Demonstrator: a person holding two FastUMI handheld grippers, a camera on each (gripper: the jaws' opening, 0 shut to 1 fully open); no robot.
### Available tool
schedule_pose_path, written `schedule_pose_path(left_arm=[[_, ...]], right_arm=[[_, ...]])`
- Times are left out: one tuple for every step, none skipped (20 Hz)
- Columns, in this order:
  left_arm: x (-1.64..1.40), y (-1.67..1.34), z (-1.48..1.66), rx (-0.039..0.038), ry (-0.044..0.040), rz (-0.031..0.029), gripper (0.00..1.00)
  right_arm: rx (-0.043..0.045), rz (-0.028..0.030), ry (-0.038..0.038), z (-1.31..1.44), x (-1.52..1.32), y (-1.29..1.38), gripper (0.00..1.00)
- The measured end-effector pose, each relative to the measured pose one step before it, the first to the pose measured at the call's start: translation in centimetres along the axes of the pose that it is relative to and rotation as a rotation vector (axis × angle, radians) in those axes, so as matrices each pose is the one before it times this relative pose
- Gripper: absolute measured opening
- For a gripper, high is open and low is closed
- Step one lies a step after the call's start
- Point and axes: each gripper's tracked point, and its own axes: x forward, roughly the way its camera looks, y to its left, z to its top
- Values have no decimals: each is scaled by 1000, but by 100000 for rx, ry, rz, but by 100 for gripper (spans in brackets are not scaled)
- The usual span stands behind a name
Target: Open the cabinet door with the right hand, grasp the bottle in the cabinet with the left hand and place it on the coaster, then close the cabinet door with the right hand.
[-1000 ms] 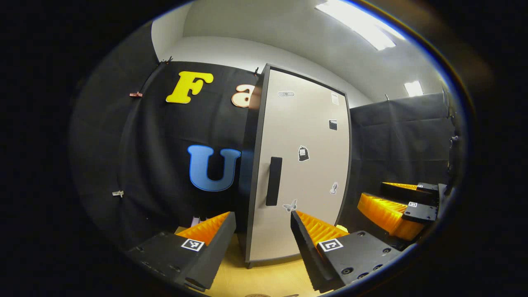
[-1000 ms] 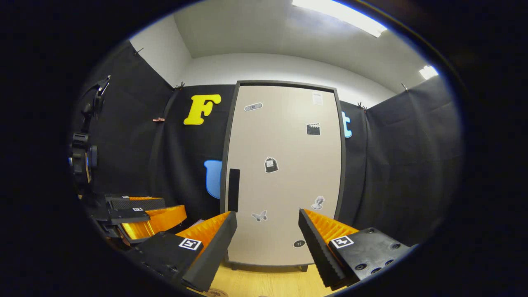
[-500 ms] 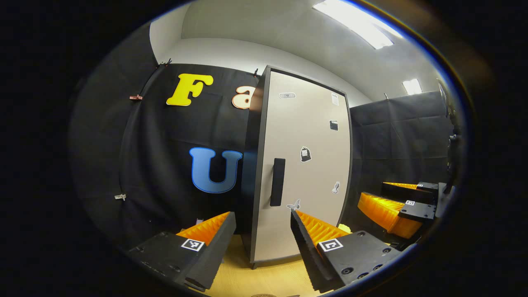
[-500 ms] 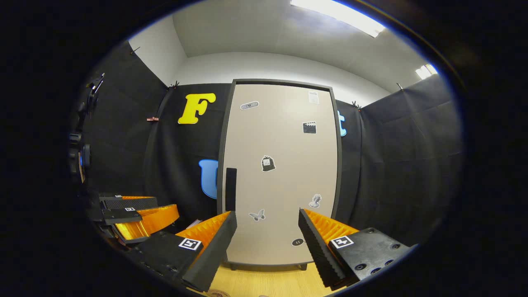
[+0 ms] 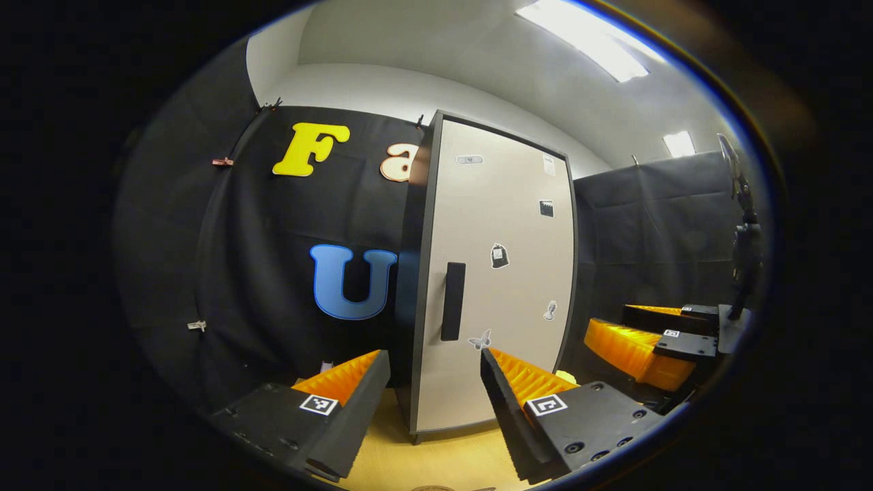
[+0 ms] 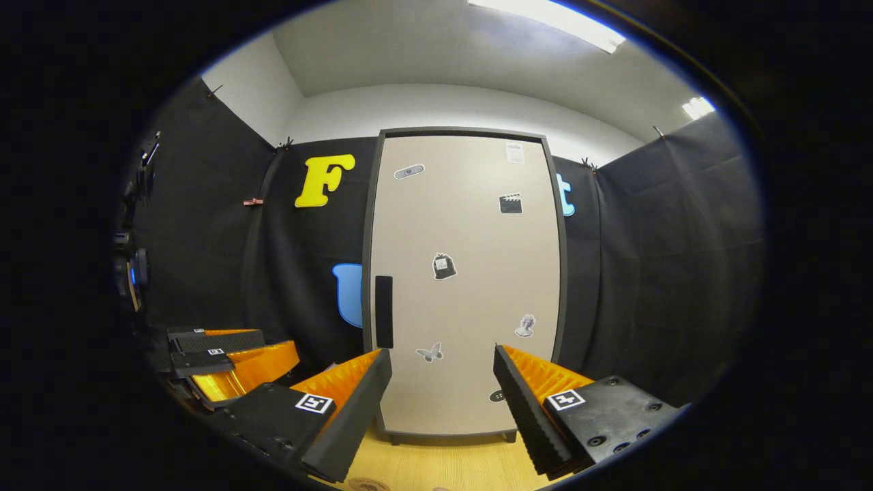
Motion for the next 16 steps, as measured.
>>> schedule_pose_path(left_arm=[[-86, -23, -15, 92, -252, -147, 85], [-167, 93, 121, 143, -318, 72, 85], [-4, 56, 16, 83, -188, -77, 85], [-92, 163, 25, -31, -233, 77, 85], [-87, 240, 83, -84, -154, 277, 85], [-66, 236, 31, -109, -176, 314, 85], [-155, 361, 91, -70, -216, 493, 85], [-39, 369, -84, -40, 102, 485, 85], [-135, 438, -27, 200, 268, 592, 85], [-213, 504, -55, 378, 192, 874, 85], [-170, 553, 57, 286, -5, 970, 85], [-61, 477, -42, -21, 0, 735, 85], [-146, 424, 1, -191, 58, 391, 85], [-92, 409, -97, -175, 199, 263, 85], [-57, 460, -60, 3, 355, 441, 85], [-109, 607, -72, 145, 175, 816, 85]], right_arm=[[234, 145, 102, 5, -23, 40, 98], [83, 242, -115, -9, 36, 46, 98], [8, 269, -17, -77, 101, 93, 98], [-10, 633, 113, -47, 68, 131, 98], [158, 736, 390, -156, 110, 77, 98], [56, 440, 444, -156, 144, 51, 98], [-118, 565, 385, -128, 49, 98, 98], [-223, 948, 158, -157, 132, 166, 98], [-101, 924, 257, -91, 75, 162, 98], [83, 1127, 39, -103, 126, 228, 98], [-21, 486, 280, -201, 136, 12, 98], [-472, 113, -263, -99, 396, 58, 98], [-854, 509, -563, 20, 982, 762, 98], [-800, 516, -470, 90, 1133, 869, 98], [-607, 608, -159, 205, 1898, 1125, 98], [-374, 688, -73, -48, 1205, 742, 98]])
